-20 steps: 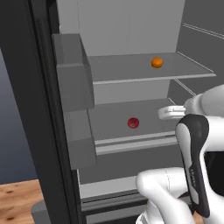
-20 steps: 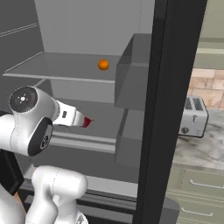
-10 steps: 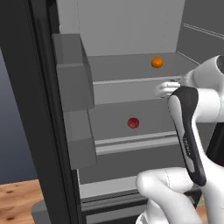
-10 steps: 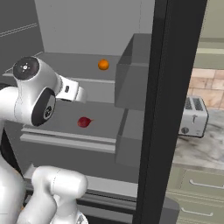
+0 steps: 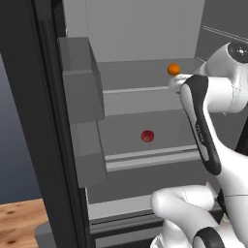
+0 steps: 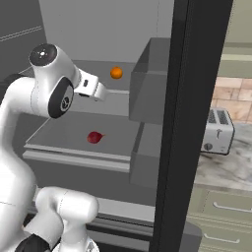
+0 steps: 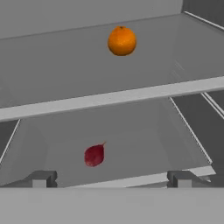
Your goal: Retrieve the tangerine and pear from the fridge and place them into the bowl on the dining table.
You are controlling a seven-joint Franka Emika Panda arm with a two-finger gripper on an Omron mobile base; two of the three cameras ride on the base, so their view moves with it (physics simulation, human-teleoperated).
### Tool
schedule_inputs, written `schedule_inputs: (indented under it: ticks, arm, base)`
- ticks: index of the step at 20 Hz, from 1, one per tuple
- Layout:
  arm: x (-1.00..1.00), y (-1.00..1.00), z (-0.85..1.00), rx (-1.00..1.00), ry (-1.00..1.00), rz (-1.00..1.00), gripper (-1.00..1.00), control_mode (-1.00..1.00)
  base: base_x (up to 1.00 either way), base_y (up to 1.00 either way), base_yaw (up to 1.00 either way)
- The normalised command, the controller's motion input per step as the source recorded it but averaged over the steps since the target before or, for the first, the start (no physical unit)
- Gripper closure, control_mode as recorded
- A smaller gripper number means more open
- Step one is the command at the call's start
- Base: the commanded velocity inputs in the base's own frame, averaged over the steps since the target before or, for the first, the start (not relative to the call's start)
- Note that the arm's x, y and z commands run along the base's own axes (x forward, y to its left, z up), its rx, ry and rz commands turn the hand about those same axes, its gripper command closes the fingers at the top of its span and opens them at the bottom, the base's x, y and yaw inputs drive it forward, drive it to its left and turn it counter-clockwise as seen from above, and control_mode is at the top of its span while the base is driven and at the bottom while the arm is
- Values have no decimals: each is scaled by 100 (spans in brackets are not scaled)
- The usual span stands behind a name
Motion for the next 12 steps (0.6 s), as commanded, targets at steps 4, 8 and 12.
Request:
schedule_inputs:
  ticks: [4,8,12]
  arm:
    - [55,-12,0,0,0,-4,-100,-100]
    - [63,-10,0,0,0,-4,-100,-100]
    - [66,-17,0,0,0,-3,-100,-100]
  base:
    - [0,0,0]
    - [0,0,0]
    - [0,0,0]
